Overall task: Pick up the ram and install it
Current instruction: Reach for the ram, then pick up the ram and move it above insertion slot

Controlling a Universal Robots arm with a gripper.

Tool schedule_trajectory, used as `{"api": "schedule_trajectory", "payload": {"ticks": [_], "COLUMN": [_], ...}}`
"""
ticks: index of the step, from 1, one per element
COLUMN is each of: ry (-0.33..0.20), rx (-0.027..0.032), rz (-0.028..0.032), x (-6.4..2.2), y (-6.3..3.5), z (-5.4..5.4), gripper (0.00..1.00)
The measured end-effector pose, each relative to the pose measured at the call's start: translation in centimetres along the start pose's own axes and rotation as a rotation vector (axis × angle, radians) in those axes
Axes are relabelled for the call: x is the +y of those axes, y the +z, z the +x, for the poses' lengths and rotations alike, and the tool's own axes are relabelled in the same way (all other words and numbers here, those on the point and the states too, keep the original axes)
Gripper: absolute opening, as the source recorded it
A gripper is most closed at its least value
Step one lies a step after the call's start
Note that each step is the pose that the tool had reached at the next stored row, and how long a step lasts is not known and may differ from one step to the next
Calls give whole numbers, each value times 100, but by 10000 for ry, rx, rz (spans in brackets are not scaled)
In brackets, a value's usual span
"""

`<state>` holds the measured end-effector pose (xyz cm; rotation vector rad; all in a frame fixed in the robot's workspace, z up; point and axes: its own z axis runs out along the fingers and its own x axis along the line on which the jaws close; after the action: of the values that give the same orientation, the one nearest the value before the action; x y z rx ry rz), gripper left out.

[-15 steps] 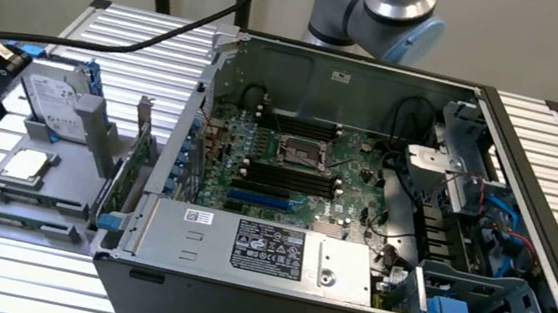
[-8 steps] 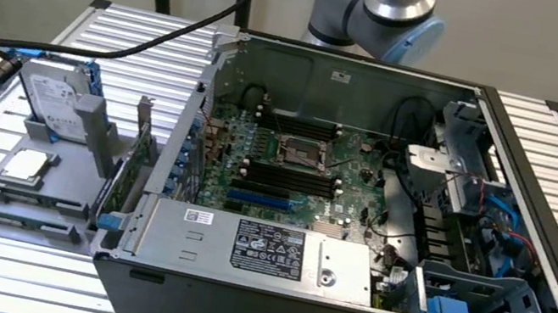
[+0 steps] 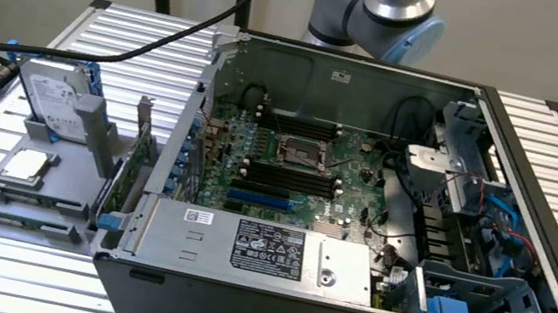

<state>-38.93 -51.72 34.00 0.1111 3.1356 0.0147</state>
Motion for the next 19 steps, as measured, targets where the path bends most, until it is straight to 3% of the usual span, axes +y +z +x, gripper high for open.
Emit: {"api": "schedule_trajectory", "payload": {"ticks": [19], "ry": [-40], "rx": [0], "rz": [0], "x": [0], "y": [0], "z": [0], "gripper": [11]}}
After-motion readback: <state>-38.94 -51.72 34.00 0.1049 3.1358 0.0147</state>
